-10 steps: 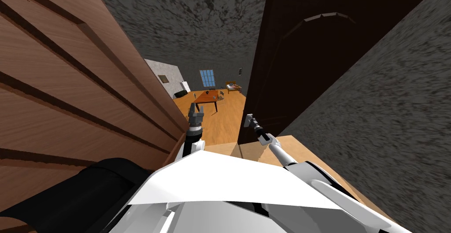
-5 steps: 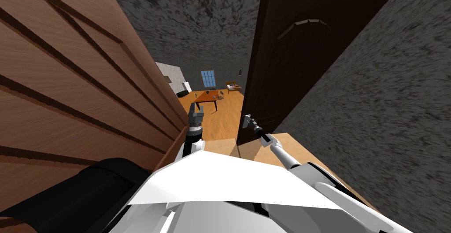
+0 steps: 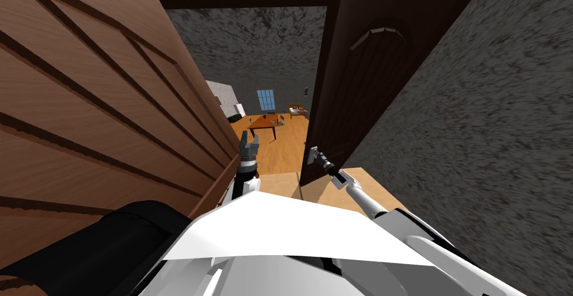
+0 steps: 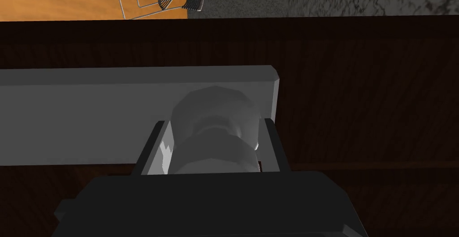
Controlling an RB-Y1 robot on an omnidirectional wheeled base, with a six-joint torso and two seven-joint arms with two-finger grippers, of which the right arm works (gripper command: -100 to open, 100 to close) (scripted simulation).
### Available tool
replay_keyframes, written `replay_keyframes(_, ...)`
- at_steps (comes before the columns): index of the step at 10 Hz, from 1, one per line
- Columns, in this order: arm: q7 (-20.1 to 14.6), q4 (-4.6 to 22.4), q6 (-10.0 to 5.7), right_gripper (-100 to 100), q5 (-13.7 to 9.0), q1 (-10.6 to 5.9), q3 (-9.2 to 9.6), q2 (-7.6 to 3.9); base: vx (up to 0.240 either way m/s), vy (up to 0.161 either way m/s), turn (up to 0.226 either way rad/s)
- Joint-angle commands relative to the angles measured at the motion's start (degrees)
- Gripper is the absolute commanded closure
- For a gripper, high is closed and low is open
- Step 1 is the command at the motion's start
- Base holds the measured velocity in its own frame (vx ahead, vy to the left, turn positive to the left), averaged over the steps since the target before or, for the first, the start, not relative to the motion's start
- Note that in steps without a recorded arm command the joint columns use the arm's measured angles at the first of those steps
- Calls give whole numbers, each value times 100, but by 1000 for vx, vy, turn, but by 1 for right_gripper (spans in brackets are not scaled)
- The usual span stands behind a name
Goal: Pull the door open
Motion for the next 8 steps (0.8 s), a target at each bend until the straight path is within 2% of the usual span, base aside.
replay_keyframes(1,-195,-75,-229,100,58,67,144,-199,-102,-153,46)
replay_keyframes(4,-421,-140,-502,100,129,125,330,-410,-135,-148,34)
replay_keyframes(5,-542,-174,-649,100,167,156,430,-523,-122,-143,35)
replay_keyframes(6,-472,-135,-571,100,153,129,396,-444,-59,-66,4)
replay_keyframes(7,-570,-100,-780,100,192,160,483,-544,-88,-118,68)
replay_keyframes(8,-594,-91,-838,100,201,163,503,-572,-124,-160,81)
